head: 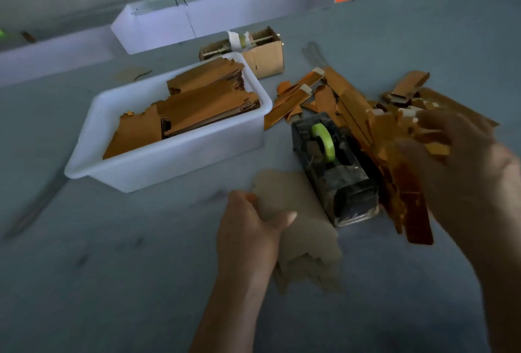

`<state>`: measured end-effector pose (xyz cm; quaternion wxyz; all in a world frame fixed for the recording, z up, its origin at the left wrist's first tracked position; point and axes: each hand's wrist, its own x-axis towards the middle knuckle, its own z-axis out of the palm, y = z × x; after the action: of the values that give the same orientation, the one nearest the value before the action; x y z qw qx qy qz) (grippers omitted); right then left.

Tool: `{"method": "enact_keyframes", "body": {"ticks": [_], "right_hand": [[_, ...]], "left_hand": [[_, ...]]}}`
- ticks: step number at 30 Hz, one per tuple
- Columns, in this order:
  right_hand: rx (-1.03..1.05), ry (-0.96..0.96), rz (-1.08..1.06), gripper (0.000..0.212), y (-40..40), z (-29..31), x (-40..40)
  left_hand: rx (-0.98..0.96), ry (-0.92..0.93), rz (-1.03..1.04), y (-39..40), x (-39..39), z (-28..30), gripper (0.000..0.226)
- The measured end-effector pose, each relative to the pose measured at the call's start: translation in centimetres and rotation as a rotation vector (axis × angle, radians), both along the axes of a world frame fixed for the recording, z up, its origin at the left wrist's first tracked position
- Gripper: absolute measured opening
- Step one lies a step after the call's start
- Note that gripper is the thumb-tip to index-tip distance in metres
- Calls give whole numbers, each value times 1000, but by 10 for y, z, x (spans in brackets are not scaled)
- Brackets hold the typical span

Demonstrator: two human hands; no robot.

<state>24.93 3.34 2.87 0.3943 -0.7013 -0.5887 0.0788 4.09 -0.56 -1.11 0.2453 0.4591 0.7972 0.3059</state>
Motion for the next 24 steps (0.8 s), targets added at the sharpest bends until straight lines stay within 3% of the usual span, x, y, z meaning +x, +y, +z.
{"method": "enact_keyframes", "body": {"ticks": [3, 9, 12, 13, 16, 18, 22, 24], "right_hand": [[89, 16, 73, 30, -21, -7, -7], [95, 333, 231, 6, -48, 1, -11], [10, 378, 304, 16, -61, 5, -18], [-33, 402, 331, 22, -65, 5, -22], [-185, 502, 433, 36, -72, 3, -32], [-303, 603, 513, 42, -73, 0, -39], [-419, 988, 487, 15, -73, -12, -51], [-408, 1069, 454, 13, -73, -17, -55]], "left_hand": [[59, -223, 74, 5, -11, -3, 43], [130, -442, 80, -6, -30, -1, 15], [166, -548, -29, -18, -32, 15, 7], [171, -608, -80, -22, -31, 24, 6], [141, -711, -229, -31, -26, 43, 35], [140, -756, -246, -33, -19, 47, 25], [152, -820, -230, -35, -2, 43, 24], [154, -824, -255, -37, 8, 42, 30]]}}
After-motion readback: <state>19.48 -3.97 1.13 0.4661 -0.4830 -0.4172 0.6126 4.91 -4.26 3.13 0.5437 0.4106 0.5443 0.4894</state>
